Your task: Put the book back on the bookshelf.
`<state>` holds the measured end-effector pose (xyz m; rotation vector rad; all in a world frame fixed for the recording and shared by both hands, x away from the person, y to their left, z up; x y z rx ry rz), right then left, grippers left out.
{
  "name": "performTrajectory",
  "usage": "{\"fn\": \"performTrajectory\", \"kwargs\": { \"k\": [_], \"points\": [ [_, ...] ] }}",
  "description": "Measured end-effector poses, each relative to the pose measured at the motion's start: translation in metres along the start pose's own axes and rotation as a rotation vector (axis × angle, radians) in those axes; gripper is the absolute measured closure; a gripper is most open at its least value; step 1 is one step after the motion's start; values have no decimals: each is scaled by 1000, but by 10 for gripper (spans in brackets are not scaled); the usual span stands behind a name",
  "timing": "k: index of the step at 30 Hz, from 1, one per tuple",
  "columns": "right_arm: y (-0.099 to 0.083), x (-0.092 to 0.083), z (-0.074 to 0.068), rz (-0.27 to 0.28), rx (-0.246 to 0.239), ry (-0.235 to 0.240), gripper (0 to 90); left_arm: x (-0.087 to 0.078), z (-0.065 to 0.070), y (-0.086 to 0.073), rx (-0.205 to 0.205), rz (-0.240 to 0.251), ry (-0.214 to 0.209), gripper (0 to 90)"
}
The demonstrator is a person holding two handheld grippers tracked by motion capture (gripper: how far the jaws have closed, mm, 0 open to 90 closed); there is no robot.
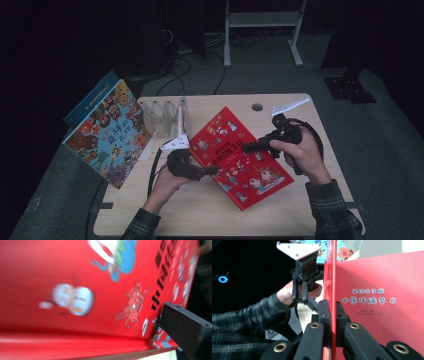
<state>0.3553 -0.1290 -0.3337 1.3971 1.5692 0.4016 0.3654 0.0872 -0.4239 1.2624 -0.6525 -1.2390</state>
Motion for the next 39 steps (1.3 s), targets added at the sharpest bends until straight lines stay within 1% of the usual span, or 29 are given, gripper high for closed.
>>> {"fn": "performTrajectory", "kwargs": {
  "k": [2,3,5,6,9,12,18,22,24,25,26,28,30,33,36,39],
  "points": [
    [-3,-1,0,20,-27,16,875,-5,0,5,6,20,-7,181],
    [-5,-1,0,27,-39,17,875,-7,0,8,2,31,-16,210],
    [-8,0,0,58,-64,35,875,-10,0,12,7,41,-28,246],
    [-10,0,1,70,-72,39,875,-12,-1,13,13,41,-31,271],
    [-18,2,5,109,-94,59,875,-18,-1,19,14,59,-55,350],
    [-26,5,9,150,-116,87,875,-23,0,24,23,56,-74,422],
    [-40,11,17,195,-162,133,872,-29,3,33,40,46,-120,552],
    [-50,15,21,187,-189,152,868,-30,6,35,56,23,-147,611],
    [-55,19,23,171,-206,154,862,-30,8,37,64,22,-161,648],
    [-57,21,24,160,-213,151,858,-30,9,39,75,21,-168,666],
    [-60,24,25,144,-218,151,856,-30,11,40,77,21,-172,679],
    [-63,28,27,128,-221,153,848,-31,13,45,84,24,-188,708],
    [-65,32,27,122,-222,162,844,-32,14,48,83,26,-201,723],
    [-66,36,28,111,-234,149,820,-34,17,53,93,25,-215,751],
    [-65,38,29,116,-249,140,799,-36,19,56,104,19,-212,768],
    [-65,39,29,132,-255,152,766,-37,20,59,109,13,-204,774]
  ]
}}
Point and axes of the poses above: each handheld gripper's, and its own axes: x roughly forward along the jaws, y roughly out of its top, z roughly to its right, the point moved 6 cm from there along x, roughly forward along the jaws, and after that the axes turned 4 degrees about z, right-handed, at the moved point
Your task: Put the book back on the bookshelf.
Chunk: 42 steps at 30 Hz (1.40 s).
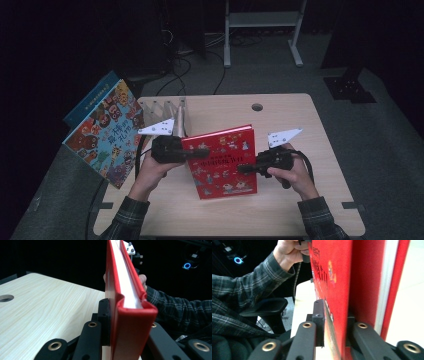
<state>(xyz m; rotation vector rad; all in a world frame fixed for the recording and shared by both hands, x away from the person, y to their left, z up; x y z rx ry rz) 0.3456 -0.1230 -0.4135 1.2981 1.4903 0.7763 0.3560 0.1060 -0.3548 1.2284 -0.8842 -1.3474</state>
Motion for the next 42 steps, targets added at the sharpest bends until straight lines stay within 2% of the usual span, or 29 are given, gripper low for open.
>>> {"fn": "performTrajectory", "kwargs": {
  "k": [4,9,12,14,16,17,18,20,21,22,26,28,31,33,34,39,42],
  "points": [
    [-1,-2,2,4,-2,2,736,-1,1,3,19,-13,18,777],
    [-9,-11,10,15,12,-30,687,-4,1,4,25,-20,48,789],
    [-14,-19,15,20,17,-66,631,-8,0,5,29,-16,88,794],
    [-19,-27,23,16,18,-140,584,-12,-1,6,29,-7,113,795],
    [-23,-34,30,34,22,-207,530,-19,-2,8,26,-11,140,795],
    [-27,-38,35,25,19,-260,509,-22,-2,8,24,-11,152,795],
    [-31,-40,39,7,32,-305,476,-25,-2,9,24,-11,162,795],
    [-39,-45,48,-19,35,-400,474,-34,-2,10,22,-11,190,795],
    [-46,-48,55,-41,51,-467,453,-39,-2,10,21,-6,205,795],
    [-51,-51,60,-53,72,-514,417,-43,-2,11,21,-6,217,795],
    [-70,-59,79,-96,115,-658,360,-66,0,12,15,8,270,795],
    [-79,-63,88,-129,119,-726,332,-77,0,12,7,15,294,795],
    [-92,-66,99,-185,139,-793,304,-94,2,12,8,21,333,794],
    [-100,-68,105,-232,161,-820,296,-106,3,12,9,28,360,794],
    [-104,-68,108,-240,157,-832,307,-111,4,12,7,30,371,794],
    [-115,-72,117,-256,168,-891,306,-139,5,12,14,43,450,794],
    [-115,-76,119,-244,165,-918,312,-153,4,12,22,50,510,794]
  ]
}}
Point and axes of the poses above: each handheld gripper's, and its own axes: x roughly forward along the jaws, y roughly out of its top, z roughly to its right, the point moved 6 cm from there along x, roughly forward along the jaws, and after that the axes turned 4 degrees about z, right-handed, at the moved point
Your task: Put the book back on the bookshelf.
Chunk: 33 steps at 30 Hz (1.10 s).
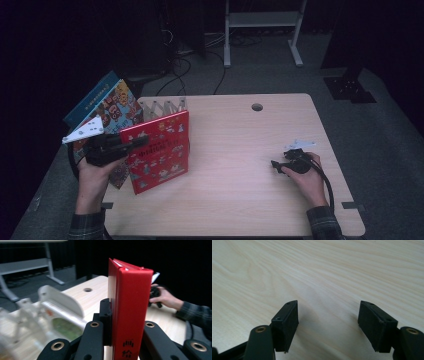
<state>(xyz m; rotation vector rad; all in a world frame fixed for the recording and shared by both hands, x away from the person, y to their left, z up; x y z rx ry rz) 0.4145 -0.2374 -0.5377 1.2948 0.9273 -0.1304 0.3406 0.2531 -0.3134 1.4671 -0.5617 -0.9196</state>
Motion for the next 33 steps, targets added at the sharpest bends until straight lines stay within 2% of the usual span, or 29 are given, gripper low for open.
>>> {"fn": "performTrajectory", "kwargs": {
  "k": [2,6,12,16,25,33],
  "points": [
    [-1,1,2,10,-7,-17,259,-6,-4,1,4,3,38,794],
    [-2,5,6,38,13,-29,170,-18,-14,3,3,17,104,794],
    [-2,5,7,35,20,-38,152,-20,-32,2,8,36,253,794],
    [-2,5,7,35,19,-38,151,-13,-43,-1,16,31,325,794],
    [-2,5,7,35,19,-38,150,-2,-65,-7,7,54,415,794],
    [-2,5,7,35,19,-38,150,22,-83,-14,-9,72,464,794]
  ]
}}
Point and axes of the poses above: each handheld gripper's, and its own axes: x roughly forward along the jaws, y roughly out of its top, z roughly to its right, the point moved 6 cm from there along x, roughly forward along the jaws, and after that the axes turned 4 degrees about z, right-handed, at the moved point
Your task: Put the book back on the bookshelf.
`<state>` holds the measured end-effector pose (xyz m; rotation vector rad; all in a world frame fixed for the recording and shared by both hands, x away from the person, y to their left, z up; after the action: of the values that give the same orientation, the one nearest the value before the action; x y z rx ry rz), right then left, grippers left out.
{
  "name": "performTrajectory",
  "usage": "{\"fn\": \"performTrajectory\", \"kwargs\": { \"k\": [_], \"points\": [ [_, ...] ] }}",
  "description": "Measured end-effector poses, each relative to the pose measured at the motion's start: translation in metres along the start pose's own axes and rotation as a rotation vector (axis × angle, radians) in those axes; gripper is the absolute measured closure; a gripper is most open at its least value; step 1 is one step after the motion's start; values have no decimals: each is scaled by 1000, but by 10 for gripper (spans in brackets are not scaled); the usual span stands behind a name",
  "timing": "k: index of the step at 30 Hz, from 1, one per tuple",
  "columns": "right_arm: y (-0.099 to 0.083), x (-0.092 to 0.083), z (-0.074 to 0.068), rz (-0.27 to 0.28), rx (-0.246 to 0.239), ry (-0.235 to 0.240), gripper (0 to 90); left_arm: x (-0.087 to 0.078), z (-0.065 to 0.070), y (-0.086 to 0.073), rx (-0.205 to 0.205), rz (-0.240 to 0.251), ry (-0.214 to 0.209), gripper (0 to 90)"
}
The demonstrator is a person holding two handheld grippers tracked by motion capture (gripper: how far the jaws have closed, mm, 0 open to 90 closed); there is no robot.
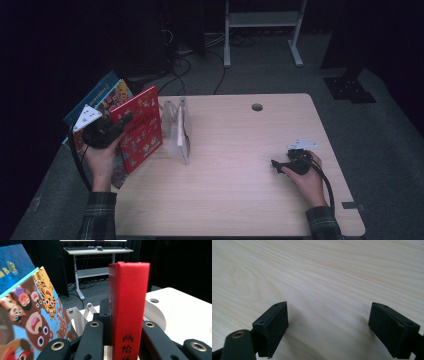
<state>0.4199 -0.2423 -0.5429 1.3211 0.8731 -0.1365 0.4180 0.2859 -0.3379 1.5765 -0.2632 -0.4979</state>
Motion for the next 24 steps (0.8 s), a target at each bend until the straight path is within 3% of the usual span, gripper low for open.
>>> {"fn": "performTrajectory", "kwargs": {
  "k": [9,13,24],
  "points": [
    [0,0,0,0,1,0,150,33,-7,-6,8,3,33,794],
    [0,0,0,0,1,0,150,42,-10,-9,-18,24,31,794],
    [0,0,0,0,1,0,150,44,-13,-15,-23,13,31,793]
  ]
}}
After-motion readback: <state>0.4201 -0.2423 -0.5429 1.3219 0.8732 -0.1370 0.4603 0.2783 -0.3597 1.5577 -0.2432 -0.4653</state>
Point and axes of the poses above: each handheld gripper's, and its own axes: x roughly forward along the jaws, y roughly out of its top, z roughly to its right, the point moved 6 cm from there along x, roughly forward along the jaws, and after that the axes turned 4 degrees about z, right-handed, at the moved point
